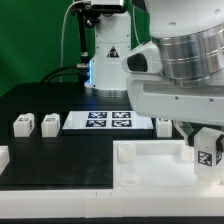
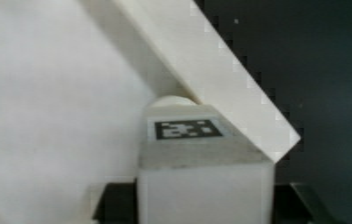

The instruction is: Assemble one leg

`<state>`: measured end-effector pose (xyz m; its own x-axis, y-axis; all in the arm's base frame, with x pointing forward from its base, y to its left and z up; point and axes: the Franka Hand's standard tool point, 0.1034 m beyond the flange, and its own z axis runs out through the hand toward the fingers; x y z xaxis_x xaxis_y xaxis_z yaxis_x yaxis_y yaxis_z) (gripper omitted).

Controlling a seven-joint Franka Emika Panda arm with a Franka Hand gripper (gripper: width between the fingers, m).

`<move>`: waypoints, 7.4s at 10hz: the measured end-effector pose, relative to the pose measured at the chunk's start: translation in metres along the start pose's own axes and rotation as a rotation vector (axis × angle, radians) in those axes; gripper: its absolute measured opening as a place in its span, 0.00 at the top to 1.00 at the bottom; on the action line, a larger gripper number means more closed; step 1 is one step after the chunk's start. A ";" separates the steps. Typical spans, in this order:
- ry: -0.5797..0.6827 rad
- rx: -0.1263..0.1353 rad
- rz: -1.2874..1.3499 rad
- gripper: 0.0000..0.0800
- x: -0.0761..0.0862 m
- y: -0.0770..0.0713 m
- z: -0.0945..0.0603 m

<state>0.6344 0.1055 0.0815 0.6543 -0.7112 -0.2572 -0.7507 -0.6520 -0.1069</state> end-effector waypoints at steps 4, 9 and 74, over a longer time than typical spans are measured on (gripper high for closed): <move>-0.039 0.038 0.429 0.62 -0.003 0.001 0.002; -0.027 0.021 0.084 0.30 -0.013 0.001 0.007; 0.139 0.021 -0.526 0.48 -0.020 0.001 0.016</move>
Offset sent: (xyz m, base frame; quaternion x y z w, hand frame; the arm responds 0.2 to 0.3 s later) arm -0.0085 -0.0050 -0.0046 0.0310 0.0038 0.2696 0.9625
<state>0.6187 0.1235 0.0708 0.9471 -0.3192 -0.0340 -0.3192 -0.9249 -0.2065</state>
